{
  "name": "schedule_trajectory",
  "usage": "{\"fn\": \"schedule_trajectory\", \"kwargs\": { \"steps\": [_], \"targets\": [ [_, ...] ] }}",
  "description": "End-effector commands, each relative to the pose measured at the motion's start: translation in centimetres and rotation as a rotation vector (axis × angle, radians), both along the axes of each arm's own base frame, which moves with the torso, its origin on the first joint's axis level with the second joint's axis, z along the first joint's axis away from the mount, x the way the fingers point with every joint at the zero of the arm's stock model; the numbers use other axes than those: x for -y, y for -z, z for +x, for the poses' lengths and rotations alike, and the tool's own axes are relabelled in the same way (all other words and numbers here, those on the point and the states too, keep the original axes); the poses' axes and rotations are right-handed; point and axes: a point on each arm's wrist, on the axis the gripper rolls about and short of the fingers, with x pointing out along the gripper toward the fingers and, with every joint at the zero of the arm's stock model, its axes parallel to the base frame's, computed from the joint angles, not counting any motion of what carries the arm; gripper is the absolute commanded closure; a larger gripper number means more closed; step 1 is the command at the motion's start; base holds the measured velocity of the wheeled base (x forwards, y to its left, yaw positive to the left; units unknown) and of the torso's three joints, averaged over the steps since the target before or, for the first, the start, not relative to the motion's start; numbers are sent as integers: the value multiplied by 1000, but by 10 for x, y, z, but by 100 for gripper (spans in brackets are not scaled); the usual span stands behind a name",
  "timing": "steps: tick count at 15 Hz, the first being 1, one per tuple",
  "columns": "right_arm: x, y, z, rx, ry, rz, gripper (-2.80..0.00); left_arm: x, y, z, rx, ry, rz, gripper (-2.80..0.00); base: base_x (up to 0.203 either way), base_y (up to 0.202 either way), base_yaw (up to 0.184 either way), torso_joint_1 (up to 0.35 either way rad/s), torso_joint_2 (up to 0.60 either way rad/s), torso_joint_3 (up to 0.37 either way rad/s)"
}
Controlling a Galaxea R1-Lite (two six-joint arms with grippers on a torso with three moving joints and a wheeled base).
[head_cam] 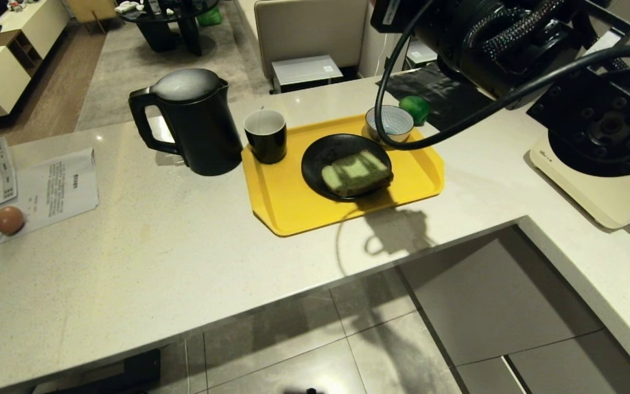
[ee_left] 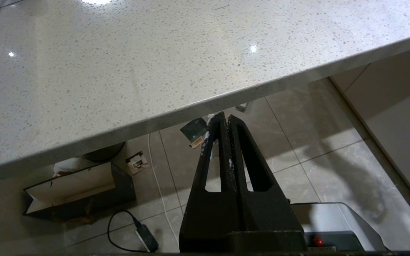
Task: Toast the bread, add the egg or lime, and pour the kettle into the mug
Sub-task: Put the egg in the bowl
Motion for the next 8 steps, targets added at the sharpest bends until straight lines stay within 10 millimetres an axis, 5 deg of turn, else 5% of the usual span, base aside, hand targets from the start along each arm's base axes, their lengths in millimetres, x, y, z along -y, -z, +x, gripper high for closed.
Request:
{"fn": "schedule_trajectory", "kwargs": {
  "steps": [1, 8],
  "targets": [
    [0, 0, 12, -25, 37, -58, 0, 0, 0, 0, -1, 1, 1, 0, 0, 0, 0, 0, 0, 0],
    [32, 12, 44, -54, 169, -433, 0, 0, 0, 0, -1, 1, 1, 0, 0, 0, 0, 0, 0, 0]
  ]
}}
